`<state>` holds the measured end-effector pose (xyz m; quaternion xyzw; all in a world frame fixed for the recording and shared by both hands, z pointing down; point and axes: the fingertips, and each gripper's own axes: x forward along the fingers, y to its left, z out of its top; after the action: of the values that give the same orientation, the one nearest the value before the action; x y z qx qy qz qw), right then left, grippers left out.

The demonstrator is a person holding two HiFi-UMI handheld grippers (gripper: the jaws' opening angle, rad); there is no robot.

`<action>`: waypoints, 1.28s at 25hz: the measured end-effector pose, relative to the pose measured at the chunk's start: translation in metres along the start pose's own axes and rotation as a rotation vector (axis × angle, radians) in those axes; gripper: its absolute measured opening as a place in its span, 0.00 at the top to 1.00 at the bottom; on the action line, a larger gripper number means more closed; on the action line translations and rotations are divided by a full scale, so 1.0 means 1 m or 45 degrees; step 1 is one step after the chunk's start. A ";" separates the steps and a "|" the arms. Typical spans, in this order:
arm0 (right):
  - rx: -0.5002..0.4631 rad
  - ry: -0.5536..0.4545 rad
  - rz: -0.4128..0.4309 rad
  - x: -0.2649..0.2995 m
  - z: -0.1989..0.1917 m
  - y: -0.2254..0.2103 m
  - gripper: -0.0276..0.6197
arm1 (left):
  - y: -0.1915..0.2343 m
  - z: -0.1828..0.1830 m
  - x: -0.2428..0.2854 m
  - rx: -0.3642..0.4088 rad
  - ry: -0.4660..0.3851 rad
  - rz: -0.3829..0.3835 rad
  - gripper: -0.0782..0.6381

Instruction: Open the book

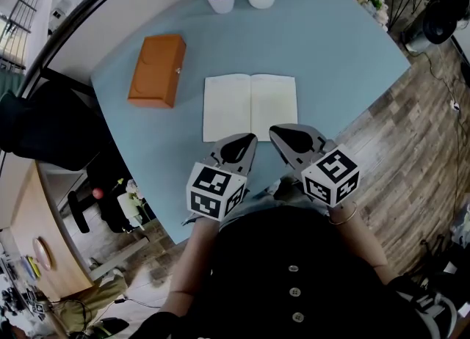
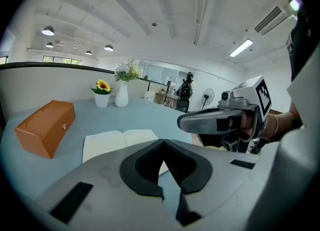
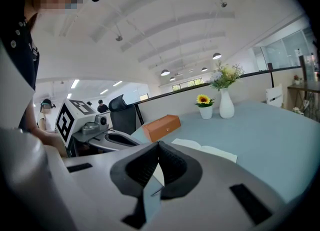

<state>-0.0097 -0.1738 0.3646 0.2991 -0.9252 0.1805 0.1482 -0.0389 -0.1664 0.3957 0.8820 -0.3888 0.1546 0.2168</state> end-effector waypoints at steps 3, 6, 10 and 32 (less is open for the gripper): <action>0.001 0.006 0.007 0.000 -0.002 0.002 0.96 | -0.001 -0.001 0.000 0.001 0.000 0.000 0.87; -0.002 0.007 0.008 -0.001 -0.003 0.003 0.96 | -0.002 0.000 -0.001 -0.007 -0.010 -0.001 0.87; -0.009 0.015 0.015 0.000 -0.004 0.005 0.96 | -0.002 0.002 -0.002 -0.020 -0.023 -0.003 0.87; -0.006 0.025 0.035 -0.001 -0.006 0.008 0.96 | -0.004 0.000 -0.003 -0.028 -0.006 -0.015 0.87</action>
<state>-0.0130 -0.1652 0.3674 0.2841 -0.9282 0.1833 0.1556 -0.0373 -0.1619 0.3937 0.8822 -0.3857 0.1469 0.2266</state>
